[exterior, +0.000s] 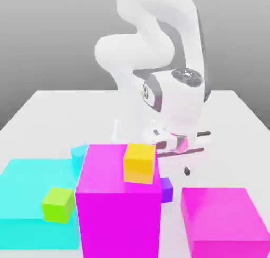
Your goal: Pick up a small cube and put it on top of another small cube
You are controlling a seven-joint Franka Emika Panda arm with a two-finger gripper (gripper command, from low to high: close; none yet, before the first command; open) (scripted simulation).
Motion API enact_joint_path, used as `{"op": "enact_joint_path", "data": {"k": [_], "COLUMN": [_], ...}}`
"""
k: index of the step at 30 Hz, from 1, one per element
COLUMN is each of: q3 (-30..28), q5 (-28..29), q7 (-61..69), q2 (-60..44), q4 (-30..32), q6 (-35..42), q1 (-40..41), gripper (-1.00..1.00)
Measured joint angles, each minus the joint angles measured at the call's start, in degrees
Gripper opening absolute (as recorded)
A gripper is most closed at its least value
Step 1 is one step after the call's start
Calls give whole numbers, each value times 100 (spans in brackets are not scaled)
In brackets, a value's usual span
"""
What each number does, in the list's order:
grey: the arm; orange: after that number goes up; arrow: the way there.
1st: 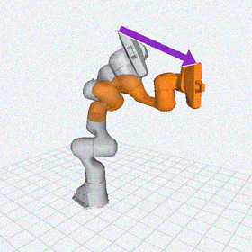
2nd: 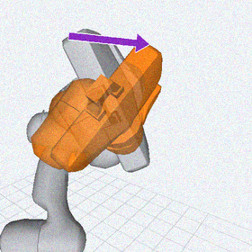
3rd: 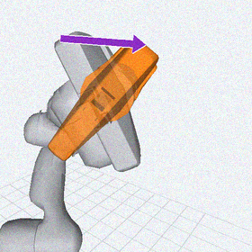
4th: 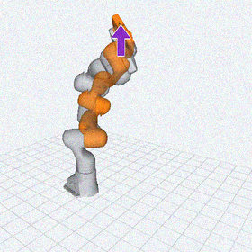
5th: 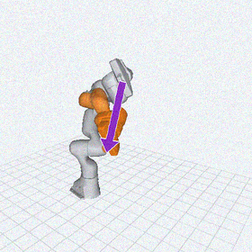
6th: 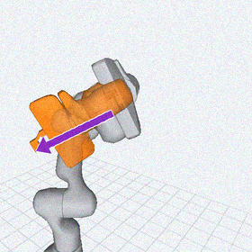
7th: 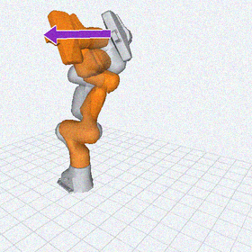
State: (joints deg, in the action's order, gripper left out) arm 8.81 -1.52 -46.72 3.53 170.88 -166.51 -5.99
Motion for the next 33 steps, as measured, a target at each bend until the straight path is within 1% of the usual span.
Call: {"op": "enact_joint_path", "data": {"k": [1,3,6,9,10,16,20,23,25,26,33], "q3": [-10,-60,-449,-857,-920,-951,-678,-520,-470,-492,-737], "q5": [-32,137,590,648,655,672,595,214,71,-5,-1160], "q7": [82,15,-289,-341,-348,-367,-296,-27,69,55,-299], "q2": [-59,-365,-958,-1574,-1697,-1759,-1183,-574,-159,10,467], "q4": [25,-2,-104,-215,-237,-248,-143,-31,44,26,-337], "q6": [-127,-436,-934,-1444,-1543,-1596,-1125,-627,-288,-130,1127], "q1": [-8,13,-245,-649,-713,-746,-484,-449,-431,-450,-581], "gripper": [0,0,0,0,-100,-100,-100,-100,-100,-100,-100]}}
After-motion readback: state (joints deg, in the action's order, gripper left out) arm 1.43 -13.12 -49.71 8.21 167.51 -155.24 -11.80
